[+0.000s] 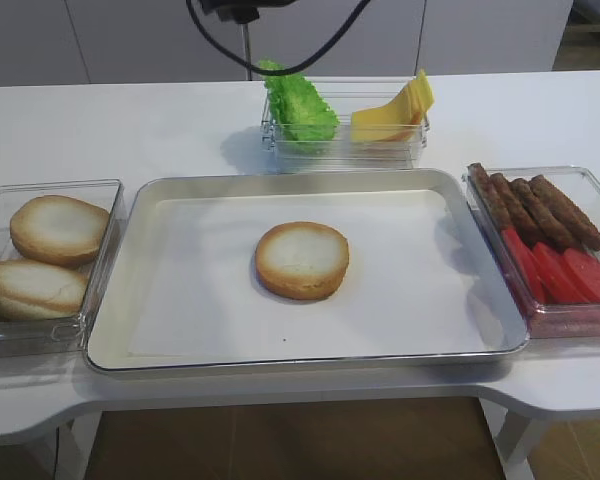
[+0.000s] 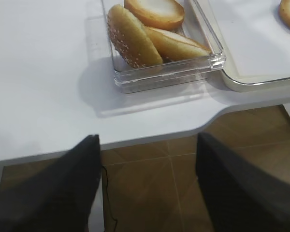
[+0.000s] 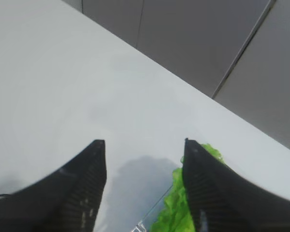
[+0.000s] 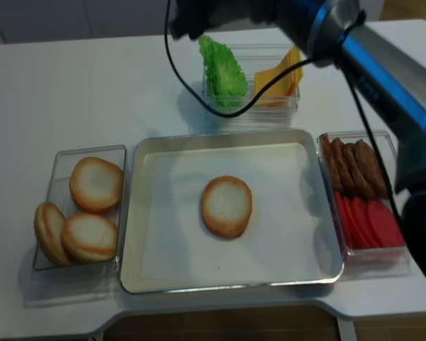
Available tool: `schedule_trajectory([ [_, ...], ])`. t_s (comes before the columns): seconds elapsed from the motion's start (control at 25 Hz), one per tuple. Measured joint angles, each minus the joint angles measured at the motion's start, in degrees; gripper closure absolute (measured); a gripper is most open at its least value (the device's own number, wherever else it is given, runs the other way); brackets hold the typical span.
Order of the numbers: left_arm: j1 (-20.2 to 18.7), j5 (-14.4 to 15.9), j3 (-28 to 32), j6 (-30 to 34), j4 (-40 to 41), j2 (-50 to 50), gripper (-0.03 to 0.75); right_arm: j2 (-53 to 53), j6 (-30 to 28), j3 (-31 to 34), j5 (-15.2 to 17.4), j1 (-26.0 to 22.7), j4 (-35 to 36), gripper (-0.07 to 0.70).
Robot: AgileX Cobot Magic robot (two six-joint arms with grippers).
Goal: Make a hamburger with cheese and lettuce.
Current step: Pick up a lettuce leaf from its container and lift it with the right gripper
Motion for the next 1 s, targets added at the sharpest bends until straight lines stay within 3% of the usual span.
schedule_trajectory([
  [0.6, 0.0, -0.02, 0.0, 0.0, 0.0, 0.0, 0.256, 6.32, -2.86, 0.0, -4.08, 1.8, -13.04, 0.264],
  [1.0, 0.0, -0.02, 0.0, 0.0, 0.0, 0.0, 0.256, 7.56, 2.22, 0.0, -4.43, 2.06, -22.51, 0.265],
])
